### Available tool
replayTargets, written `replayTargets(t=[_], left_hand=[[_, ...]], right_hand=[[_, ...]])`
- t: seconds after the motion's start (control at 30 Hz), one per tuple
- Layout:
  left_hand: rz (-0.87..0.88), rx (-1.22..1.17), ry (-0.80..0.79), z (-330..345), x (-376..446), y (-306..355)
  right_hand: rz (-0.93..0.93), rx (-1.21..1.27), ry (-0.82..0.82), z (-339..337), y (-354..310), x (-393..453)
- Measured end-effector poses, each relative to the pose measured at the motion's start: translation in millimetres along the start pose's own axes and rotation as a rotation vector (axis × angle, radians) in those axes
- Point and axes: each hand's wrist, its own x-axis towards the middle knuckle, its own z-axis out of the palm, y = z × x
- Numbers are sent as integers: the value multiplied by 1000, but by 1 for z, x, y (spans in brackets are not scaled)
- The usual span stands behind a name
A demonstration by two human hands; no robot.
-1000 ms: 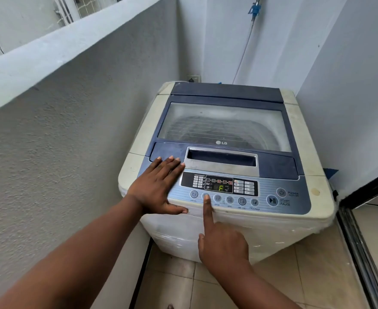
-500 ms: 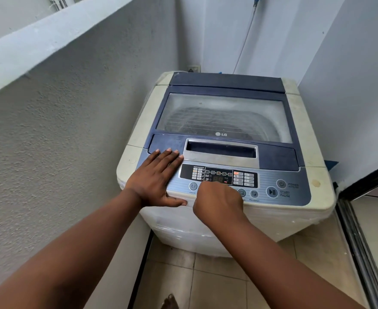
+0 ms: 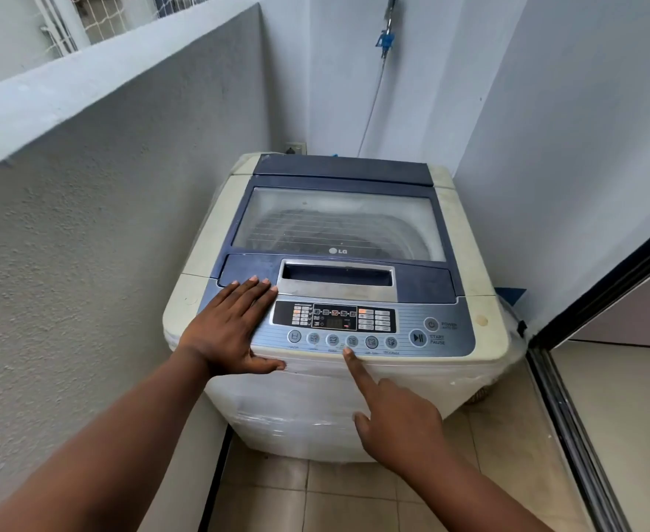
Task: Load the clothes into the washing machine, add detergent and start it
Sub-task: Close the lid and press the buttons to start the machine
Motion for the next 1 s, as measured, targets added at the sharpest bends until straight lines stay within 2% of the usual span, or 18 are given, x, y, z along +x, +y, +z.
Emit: replayTargets(t=[0.1, 0.17, 0.27, 0.4, 0.57, 1.0], left_hand=[[4, -24, 18, 1, 0, 0], [0, -29, 25, 1, 0, 0], [-4, -32, 25, 0, 0, 1], [1, -19, 17, 0, 0, 2], [9, 2, 27, 0, 0, 0], [12, 25, 40, 2, 0, 0]], right_hand=[[62, -27, 96, -6, 25, -10], [108, -42, 290, -11, 42, -10], [191, -23, 414, -19, 67, -5], [270, 78, 256, -25, 79, 3], [301, -17, 172, -29, 80, 14], [253, -249, 183, -27, 76, 14]])
